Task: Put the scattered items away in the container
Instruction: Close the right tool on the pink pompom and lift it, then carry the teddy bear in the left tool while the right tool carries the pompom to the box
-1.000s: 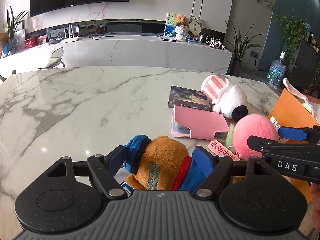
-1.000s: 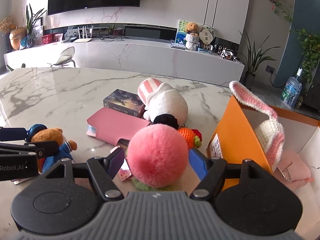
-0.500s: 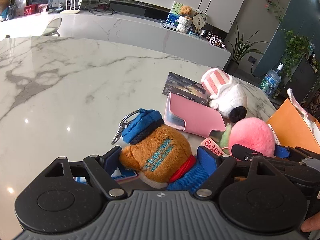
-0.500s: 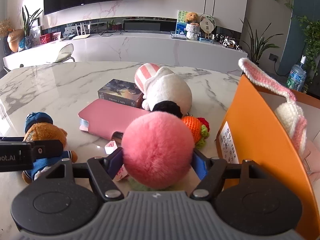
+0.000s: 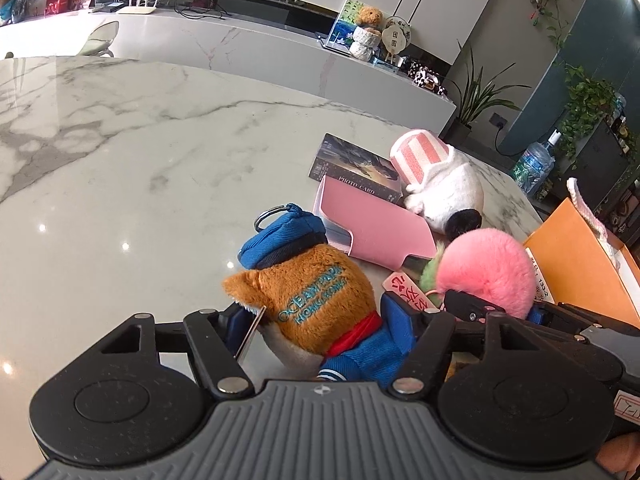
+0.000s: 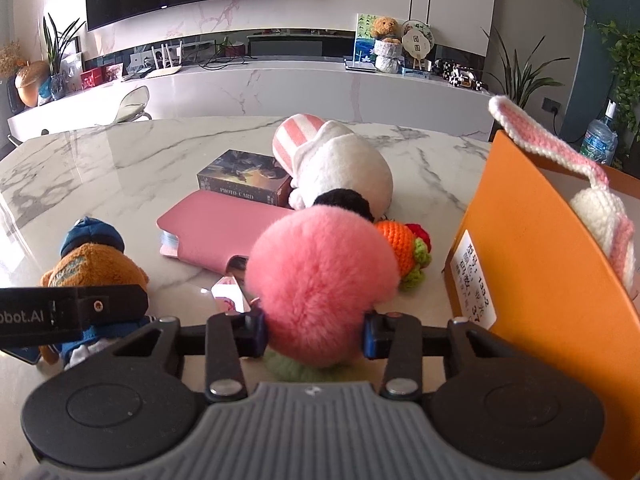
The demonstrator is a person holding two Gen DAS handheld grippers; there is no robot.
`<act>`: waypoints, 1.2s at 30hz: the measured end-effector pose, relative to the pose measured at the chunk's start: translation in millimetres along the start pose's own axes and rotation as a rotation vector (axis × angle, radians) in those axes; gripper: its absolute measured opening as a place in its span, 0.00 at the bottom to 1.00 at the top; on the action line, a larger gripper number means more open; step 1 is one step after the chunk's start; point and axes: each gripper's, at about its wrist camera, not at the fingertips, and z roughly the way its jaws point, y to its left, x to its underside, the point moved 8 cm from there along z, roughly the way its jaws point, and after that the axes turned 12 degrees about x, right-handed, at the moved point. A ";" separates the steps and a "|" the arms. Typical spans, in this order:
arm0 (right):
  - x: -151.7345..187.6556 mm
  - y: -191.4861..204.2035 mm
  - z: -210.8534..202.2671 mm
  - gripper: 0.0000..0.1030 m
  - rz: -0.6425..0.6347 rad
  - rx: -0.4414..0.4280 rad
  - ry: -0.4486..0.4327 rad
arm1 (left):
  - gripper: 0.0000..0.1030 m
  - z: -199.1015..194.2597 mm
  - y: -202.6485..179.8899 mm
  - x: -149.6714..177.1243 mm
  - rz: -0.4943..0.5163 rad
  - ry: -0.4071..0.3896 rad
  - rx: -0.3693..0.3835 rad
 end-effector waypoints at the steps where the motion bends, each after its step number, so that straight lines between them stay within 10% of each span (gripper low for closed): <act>1: 0.1 0.9 -0.9 0.42 -0.008 0.000 -0.003 | 0.72 -0.3 -0.9 0.2 0.005 -0.001 -0.003; 36: -30.8 -32.9 -148.8 0.40 0.004 0.010 -0.293 | 0.66 -104.1 -96.0 -21.5 0.233 -0.189 0.013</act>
